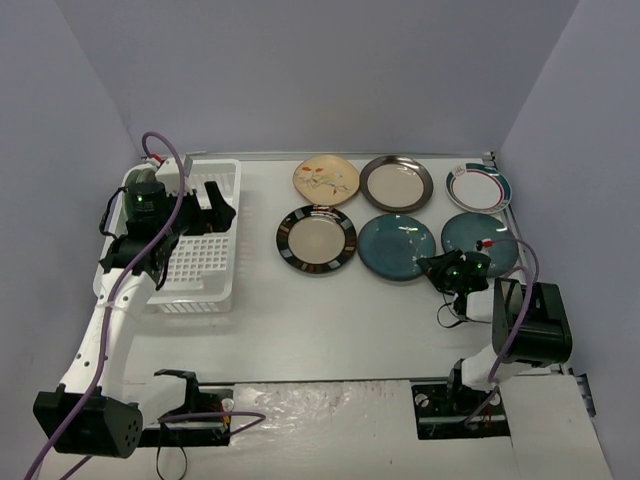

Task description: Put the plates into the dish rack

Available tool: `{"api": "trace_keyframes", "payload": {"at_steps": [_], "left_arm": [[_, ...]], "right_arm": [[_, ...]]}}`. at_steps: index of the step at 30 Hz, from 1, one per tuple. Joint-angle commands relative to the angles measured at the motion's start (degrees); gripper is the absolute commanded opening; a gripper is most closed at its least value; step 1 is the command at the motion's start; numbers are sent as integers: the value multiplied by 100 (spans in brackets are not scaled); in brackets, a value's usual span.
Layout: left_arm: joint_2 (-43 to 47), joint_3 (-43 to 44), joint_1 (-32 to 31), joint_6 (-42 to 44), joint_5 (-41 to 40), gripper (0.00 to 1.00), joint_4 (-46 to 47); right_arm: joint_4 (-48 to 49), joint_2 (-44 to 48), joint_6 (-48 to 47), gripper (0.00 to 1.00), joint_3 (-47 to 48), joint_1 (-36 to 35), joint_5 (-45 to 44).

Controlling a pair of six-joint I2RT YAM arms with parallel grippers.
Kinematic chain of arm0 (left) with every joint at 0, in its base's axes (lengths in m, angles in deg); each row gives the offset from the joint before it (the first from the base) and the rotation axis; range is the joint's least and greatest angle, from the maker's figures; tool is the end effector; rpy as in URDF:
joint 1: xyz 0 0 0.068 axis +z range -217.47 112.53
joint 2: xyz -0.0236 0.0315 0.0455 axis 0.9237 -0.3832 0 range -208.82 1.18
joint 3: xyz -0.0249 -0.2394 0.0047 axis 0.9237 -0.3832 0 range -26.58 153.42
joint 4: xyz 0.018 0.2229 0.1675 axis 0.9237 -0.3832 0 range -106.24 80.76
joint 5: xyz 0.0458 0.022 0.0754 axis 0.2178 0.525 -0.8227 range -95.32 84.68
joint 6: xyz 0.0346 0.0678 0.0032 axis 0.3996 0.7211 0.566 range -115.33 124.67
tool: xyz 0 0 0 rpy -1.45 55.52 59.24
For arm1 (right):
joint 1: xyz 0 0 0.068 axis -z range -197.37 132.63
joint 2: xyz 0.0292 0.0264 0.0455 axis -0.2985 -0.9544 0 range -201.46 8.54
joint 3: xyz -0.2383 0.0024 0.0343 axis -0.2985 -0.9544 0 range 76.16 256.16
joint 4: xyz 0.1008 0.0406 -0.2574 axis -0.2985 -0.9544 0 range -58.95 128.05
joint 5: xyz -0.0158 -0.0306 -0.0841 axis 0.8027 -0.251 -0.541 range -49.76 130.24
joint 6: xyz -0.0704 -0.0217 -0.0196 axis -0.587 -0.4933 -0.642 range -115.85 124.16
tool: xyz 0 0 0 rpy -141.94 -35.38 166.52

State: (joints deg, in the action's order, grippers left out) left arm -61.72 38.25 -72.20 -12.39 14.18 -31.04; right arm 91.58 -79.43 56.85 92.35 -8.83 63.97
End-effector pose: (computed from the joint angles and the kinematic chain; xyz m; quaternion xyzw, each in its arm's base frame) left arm 0.3008 -0.0465 0.3419 0.0102 0.8125 -0.2432 0.5298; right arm 0.2785 -0.0155 0.0703 0.3001 0.7438 0.3699 0.4688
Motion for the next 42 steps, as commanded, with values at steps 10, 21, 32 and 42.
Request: {"api": "trace_keyframes", "payload": {"at_steps": [10, 21, 32, 42], "left_arm": [[-57, 236, -628, -1159, 938, 97, 986], [-836, 268, -1752, -1845, 821, 97, 1919], [-1638, 575, -2260, -2372, 1082, 97, 2671], [-1613, 435, -2418, -2741, 1266, 56, 3030]], "right_arm": [[-1222, 2535, 148, 0, 746, -168, 1004], [-457, 2405, 513, 0, 1799, -888, 2005], [1045, 2136, 1120, 0, 1852, -1337, 2496], [1204, 2101, 1094, 0, 1774, -1407, 2522]]}}
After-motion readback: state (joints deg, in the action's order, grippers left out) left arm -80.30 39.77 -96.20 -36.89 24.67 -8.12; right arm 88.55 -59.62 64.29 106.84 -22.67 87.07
